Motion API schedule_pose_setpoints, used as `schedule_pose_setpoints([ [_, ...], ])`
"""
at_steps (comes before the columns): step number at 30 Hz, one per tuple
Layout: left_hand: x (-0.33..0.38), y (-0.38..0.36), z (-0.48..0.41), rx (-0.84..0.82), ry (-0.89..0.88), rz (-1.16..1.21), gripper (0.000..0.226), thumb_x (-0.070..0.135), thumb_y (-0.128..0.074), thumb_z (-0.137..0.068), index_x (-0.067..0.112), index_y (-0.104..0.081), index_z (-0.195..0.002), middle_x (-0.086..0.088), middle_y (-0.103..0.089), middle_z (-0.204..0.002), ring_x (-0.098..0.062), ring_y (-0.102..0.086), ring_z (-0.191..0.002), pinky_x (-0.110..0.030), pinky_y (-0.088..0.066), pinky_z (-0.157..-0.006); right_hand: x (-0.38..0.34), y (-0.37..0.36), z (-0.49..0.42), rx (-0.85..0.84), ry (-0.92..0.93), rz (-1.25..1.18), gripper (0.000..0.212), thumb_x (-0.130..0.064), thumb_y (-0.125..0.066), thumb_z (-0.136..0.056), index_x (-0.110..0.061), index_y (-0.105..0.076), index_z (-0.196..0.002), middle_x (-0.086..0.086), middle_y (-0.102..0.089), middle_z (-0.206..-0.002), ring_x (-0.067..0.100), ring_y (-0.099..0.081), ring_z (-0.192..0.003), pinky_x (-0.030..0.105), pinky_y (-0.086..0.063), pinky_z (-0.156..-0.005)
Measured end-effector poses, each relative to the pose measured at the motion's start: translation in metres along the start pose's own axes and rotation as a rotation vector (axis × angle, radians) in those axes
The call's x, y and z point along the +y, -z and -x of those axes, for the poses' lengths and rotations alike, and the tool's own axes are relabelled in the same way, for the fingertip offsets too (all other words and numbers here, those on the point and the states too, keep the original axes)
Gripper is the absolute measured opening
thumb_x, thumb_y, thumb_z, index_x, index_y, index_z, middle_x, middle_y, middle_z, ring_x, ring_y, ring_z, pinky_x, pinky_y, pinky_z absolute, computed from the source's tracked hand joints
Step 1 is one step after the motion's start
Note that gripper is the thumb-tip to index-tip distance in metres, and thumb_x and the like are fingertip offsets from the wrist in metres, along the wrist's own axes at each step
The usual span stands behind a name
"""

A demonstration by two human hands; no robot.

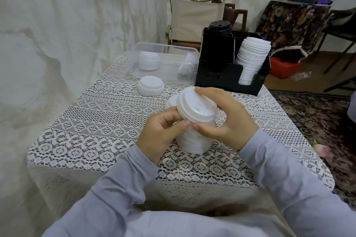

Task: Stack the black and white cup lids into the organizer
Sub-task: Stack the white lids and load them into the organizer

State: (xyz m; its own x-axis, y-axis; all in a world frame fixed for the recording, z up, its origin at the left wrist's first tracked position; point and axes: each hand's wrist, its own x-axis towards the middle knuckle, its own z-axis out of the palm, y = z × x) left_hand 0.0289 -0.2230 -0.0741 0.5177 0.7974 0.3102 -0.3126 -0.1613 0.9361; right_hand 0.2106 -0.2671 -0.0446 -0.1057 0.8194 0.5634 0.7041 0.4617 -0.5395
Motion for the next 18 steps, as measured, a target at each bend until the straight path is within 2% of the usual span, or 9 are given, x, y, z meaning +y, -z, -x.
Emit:
schedule_pose_setpoints([
  [2,0.0,0.001,0.0,0.001,-0.023,0.008,0.017,0.024,-0.07,-0.069,0.013,-0.076,-0.08,-0.001,-0.071,-0.1,-0.021,-0.062,-0.105,-0.026,-0.05,-0.085,-0.004,-0.001,-0.003,-0.016,0.005,0.011,0.072,-0.048,-0.069,-0.071,-0.018,-0.05,-0.134,-0.003,-0.052,-0.133,0.008,-0.046,-0.125,0.026,-0.035,-0.107],
  [5,0.0,0.002,-0.002,-0.015,-0.043,0.024,0.015,0.025,-0.073,-0.067,0.017,-0.076,-0.079,0.002,-0.071,-0.098,-0.019,-0.062,-0.105,-0.028,-0.049,-0.087,-0.01,-0.001,-0.007,-0.02,0.003,0.035,0.07,-0.05,-0.067,-0.069,-0.019,-0.055,-0.13,-0.001,-0.055,-0.131,0.013,-0.05,-0.123,0.036,-0.039,-0.106],
  [9,0.003,0.001,-0.001,-0.026,-0.05,0.05,0.03,0.045,-0.08,-0.063,0.02,-0.076,-0.08,0.004,-0.072,-0.087,-0.013,-0.065,-0.091,-0.022,-0.05,-0.08,-0.012,0.0,-0.009,-0.031,-0.041,0.022,0.069,-0.052,-0.065,-0.067,-0.02,-0.059,-0.128,0.0,-0.06,-0.125,0.014,-0.055,-0.117,0.039,-0.043,-0.101],
  [11,0.003,0.001,0.0,-0.023,-0.048,0.054,0.028,0.042,-0.08,-0.063,0.019,-0.076,-0.079,0.004,-0.072,-0.083,-0.012,-0.066,-0.086,-0.022,-0.051,-0.077,-0.011,-0.002,-0.009,-0.056,-0.073,-0.02,0.068,-0.052,-0.065,-0.067,-0.024,-0.057,-0.129,0.0,-0.06,-0.126,0.014,-0.054,-0.119,0.039,-0.043,-0.102],
  [15,0.003,0.003,0.001,0.0,-0.041,0.052,0.02,0.029,-0.08,-0.062,0.016,-0.075,-0.077,0.002,-0.072,-0.081,-0.014,-0.066,-0.083,-0.023,-0.052,-0.076,-0.009,0.007,-0.012,0.056,-0.139,-0.257,0.054,-0.047,-0.064,-0.069,-0.035,-0.054,-0.12,-0.001,-0.062,-0.119,0.006,-0.058,-0.108,0.023,-0.045,-0.091],
  [18,0.003,0.005,0.001,0.024,-0.02,0.078,0.016,0.024,-0.076,-0.062,0.016,-0.076,-0.076,0.002,-0.073,-0.081,-0.013,-0.067,-0.083,-0.022,-0.052,-0.076,0.004,0.026,-0.013,0.114,-0.197,-0.216,0.057,-0.047,-0.068,-0.067,-0.042,-0.05,-0.121,-0.002,-0.057,-0.127,0.008,-0.054,-0.114,0.016,-0.045,-0.091],
])
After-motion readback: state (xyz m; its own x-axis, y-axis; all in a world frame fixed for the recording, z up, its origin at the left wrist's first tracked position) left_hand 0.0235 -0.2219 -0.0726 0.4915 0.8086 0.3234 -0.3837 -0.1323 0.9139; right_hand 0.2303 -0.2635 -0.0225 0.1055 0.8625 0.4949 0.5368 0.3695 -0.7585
